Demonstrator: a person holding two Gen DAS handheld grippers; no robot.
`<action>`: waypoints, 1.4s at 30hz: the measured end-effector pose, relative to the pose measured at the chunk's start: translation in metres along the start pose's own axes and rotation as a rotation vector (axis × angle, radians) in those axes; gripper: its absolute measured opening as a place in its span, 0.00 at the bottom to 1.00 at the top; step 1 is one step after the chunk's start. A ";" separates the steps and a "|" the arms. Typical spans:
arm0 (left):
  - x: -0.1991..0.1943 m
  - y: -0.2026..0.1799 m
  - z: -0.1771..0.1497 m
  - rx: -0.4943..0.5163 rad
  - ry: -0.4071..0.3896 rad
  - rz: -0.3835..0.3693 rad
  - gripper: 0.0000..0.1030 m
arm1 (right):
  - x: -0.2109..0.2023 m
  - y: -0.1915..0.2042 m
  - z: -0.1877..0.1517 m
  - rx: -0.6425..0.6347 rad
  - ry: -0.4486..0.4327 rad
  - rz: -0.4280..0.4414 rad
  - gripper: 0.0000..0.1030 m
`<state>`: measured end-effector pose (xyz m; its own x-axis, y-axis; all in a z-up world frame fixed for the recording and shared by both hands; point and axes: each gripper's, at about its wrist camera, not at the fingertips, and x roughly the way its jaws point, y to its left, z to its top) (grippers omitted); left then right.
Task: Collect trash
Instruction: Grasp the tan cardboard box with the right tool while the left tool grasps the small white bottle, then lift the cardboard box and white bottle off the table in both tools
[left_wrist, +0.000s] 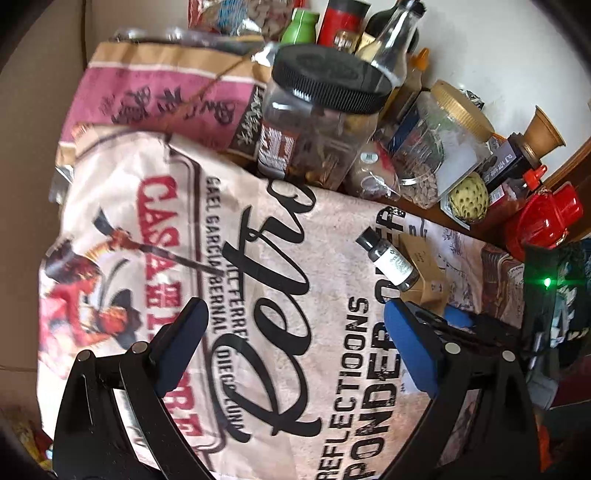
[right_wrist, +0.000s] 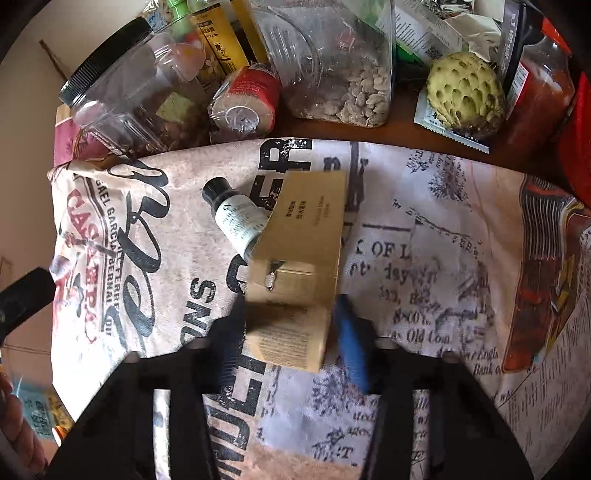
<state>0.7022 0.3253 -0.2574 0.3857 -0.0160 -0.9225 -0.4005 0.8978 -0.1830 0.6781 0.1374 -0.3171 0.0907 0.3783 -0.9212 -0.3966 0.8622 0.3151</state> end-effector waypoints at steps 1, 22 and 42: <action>0.004 -0.001 0.001 -0.010 0.004 -0.003 0.94 | -0.004 -0.001 -0.002 -0.005 -0.021 -0.002 0.34; 0.111 -0.103 0.025 0.004 0.077 0.021 0.53 | -0.111 -0.092 -0.066 0.093 -0.188 -0.138 0.30; 0.066 -0.148 -0.037 0.172 0.062 -0.018 0.27 | -0.172 -0.101 -0.096 0.138 -0.288 -0.058 0.05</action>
<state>0.7565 0.1752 -0.3039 0.3379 -0.0552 -0.9396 -0.2440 0.9590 -0.1441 0.6149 -0.0473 -0.2131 0.3718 0.3897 -0.8426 -0.2575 0.9153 0.3097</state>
